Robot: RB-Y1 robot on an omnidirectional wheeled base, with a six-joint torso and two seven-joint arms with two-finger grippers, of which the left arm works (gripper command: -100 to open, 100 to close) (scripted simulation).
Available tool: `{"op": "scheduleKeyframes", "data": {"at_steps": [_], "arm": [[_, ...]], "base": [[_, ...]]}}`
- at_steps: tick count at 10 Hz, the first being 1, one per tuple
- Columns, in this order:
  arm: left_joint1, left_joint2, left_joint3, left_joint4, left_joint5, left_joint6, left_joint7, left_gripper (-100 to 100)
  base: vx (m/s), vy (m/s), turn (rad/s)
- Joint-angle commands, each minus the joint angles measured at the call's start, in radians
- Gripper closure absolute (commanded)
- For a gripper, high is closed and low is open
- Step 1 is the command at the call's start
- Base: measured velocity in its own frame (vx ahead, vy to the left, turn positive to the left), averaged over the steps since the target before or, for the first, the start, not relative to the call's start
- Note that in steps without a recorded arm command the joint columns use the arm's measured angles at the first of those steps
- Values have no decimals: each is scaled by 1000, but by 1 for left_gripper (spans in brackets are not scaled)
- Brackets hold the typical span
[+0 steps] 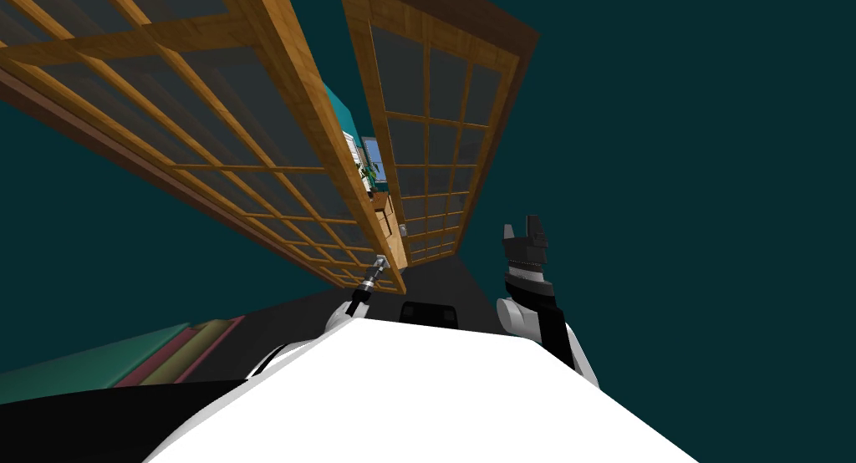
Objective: Pull the door open
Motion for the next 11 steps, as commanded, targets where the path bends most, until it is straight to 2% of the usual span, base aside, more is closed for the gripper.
{"op": "scheduleKeyframes", "data": {"at_steps": [1,8,9,11], "arm": [[1,-2,-4,0,4,0,31,100],[-1,3,-29,-2,43,5,211,100],[-1,3,-29,-2,43,5,214,100],[-2,5,-42,-4,63,8,279,100]], "base": [[-19,8,-12],[-23,11,-26],[-20,8,-14],[-29,12,-33]]}}
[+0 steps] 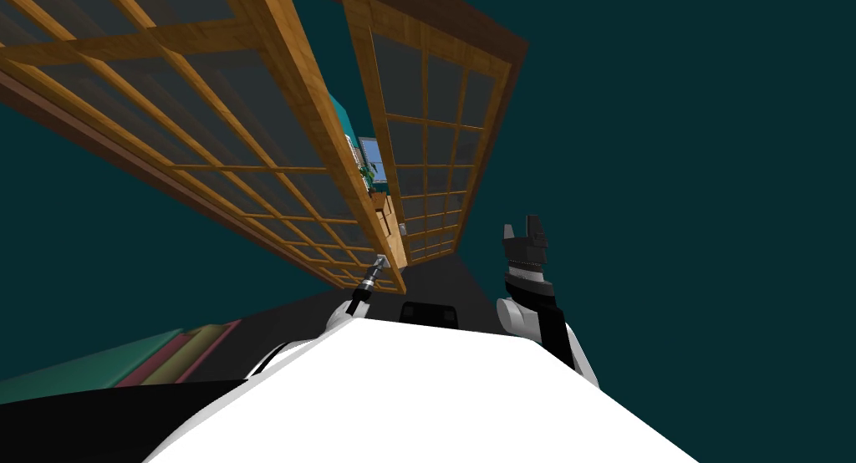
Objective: Pull the door open
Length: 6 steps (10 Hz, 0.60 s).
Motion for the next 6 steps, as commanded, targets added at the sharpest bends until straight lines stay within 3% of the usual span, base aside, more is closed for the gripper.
{"op": "scheduleKeyframes", "data": {"at_steps": [1,6], "arm": [[-1,-2,-6,6,5,-3,36,100],[-3,1,-27,4,38,2,158,100]], "base": [[-28,15,-25],[-27,16,-34]]}}
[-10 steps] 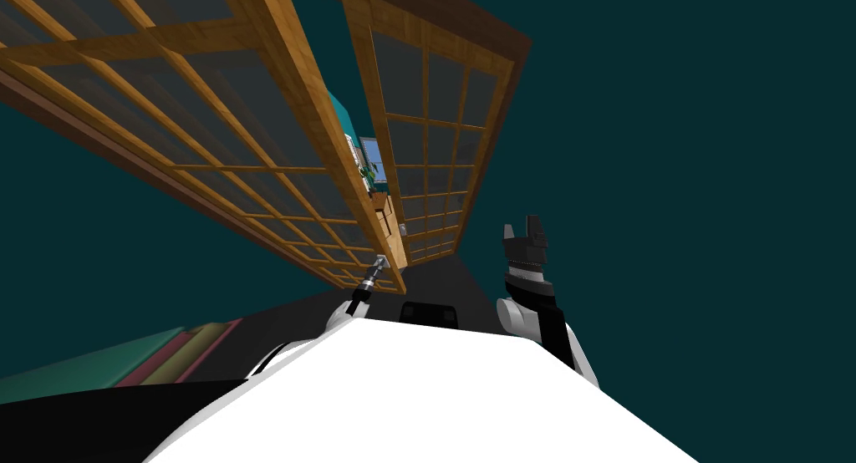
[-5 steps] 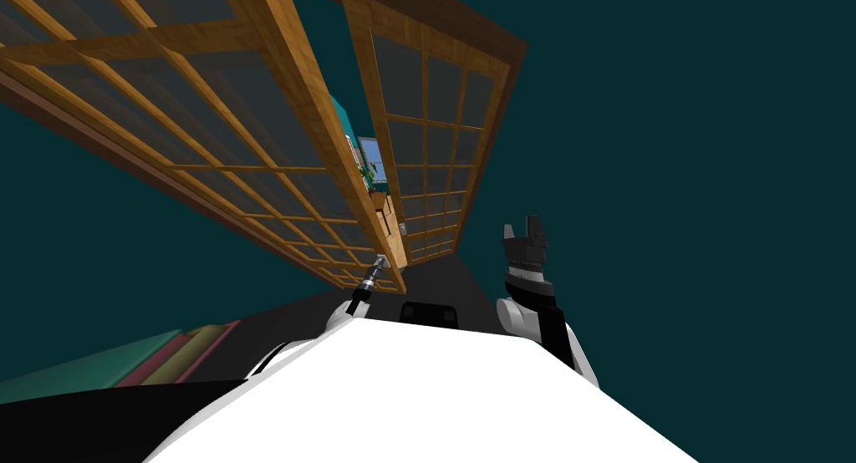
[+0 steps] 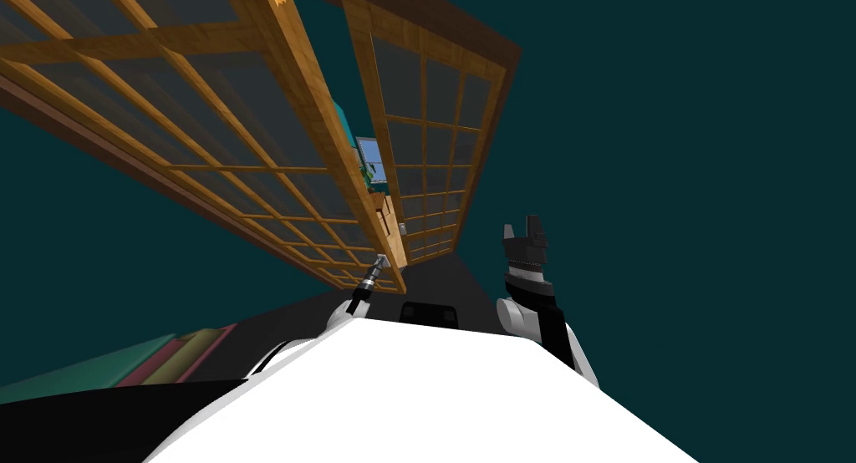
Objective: Pull the door open
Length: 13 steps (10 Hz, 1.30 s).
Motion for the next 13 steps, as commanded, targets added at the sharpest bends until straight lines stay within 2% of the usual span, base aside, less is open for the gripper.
{"op": "scheduleKeyframes", "data": {"at_steps": [1,2,3,4,6,9,10,11,12,13], "arm": [[0,-3,-11,4,12,0,50,100],[0,-3,-11,4,12,0,57,100],[-1,-2,-20,3,25,1,95,100],[-1,-2,-20,3,25,1,98,100],[-2,1,-36,1,50,5,163,100],[-3,2,-44,0,62,6,222,100],[-3,4,-53,-1,75,8,260,100],[-3,4,-53,-1,75,8,264,100],[-4,5,-62,-2,89,10,303,100],[-4,5,-62,-2,89,10,305,100]], "base": [[-34,11,-30],[-27,12,-15],[-37,12,-32],[-28,14,-26],[-39,19,-51],[-31,15,-26],[-30,11,-43],[-23,10,-16],[-29,17,-35],[-28,15,-26]]}}
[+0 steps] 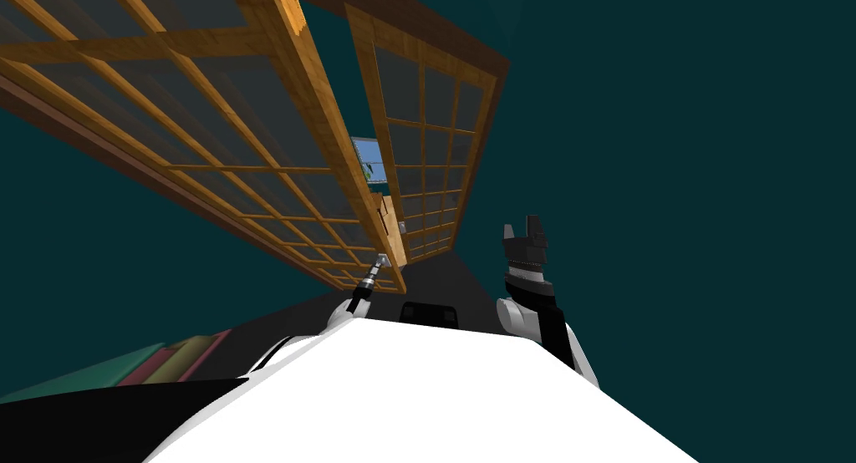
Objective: Pull the door open
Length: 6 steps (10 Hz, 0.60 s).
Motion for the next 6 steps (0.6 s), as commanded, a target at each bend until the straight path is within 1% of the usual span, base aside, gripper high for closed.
{"op": "scheduleKeyframes", "data": {"at_steps": [1,2,3,4,5,6], "arm": [[9,-8,-17,-17,13,10,50,100],[9,-8,-17,-17,13,10,52,100],[8,-6,-26,-18,26,12,93,100],[8,-5,-35,-19,40,14,118,100],[8,-5,-35,-19,40,14,136,100],[7,-3,-45,-20,55,16,169,100]], "base": [[-31,14,-48],[-31,20,-22],[-45,19,-40],[-63,23,-79],[-43,20,-31],[-35,18,-30]]}}
